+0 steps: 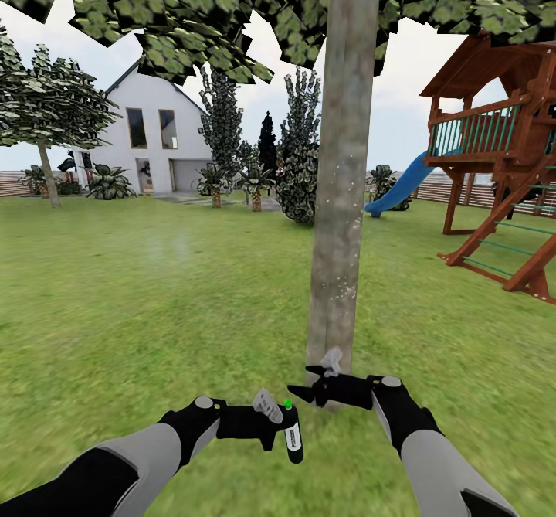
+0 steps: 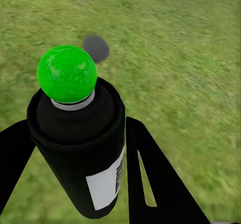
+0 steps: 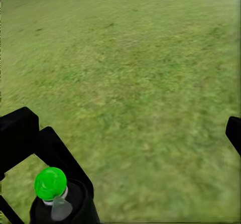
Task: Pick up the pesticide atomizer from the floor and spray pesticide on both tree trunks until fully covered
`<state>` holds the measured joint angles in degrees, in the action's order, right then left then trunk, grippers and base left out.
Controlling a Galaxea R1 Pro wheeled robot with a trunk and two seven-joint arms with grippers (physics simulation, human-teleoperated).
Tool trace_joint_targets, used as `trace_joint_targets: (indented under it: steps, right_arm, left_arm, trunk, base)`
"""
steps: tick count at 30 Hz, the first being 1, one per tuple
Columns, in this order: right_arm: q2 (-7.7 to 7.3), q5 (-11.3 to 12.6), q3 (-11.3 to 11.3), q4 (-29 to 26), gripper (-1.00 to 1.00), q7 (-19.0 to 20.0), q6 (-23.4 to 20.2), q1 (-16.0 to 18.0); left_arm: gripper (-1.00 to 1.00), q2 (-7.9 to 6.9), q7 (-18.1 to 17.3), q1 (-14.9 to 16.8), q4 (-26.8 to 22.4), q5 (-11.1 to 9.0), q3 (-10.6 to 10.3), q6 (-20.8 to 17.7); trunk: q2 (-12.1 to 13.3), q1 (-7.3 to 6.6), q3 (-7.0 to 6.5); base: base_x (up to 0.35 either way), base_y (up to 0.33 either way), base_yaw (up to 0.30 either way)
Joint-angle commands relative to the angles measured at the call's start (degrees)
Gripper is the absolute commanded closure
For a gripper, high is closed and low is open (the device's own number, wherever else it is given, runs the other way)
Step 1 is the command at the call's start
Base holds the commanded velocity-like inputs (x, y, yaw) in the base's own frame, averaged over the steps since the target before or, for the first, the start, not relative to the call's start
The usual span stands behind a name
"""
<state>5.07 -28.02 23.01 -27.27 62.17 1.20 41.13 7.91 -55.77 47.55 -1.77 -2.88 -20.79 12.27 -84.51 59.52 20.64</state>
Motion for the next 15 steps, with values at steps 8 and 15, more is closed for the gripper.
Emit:
trace_joint_targets:
  steps: [8, 15]
  right_arm:
    - [-0.06, -0.1, -0.07, 1.93, -1.0, -0.12, 0.12, 0.0]
    - [-0.1, -0.1, -0.08, 1.96, -1.0, -1.4, 0.12, 0.0]
  left_arm:
    - [1.0, 0.0, 0.05, 0.0, 0.0, -0.02, 0.14, 0.04]
    - [1.0, 0.0, -0.02, 0.0, 0.01, -0.02, 0.14, 0.04]
  trunk:
    - [0.0, 0.0, 0.0]
    - [0.0, 0.0, 0.0]
  base:
    - [0.0, 0.0, 0.0]
    - [0.0, 0.0, 0.0]
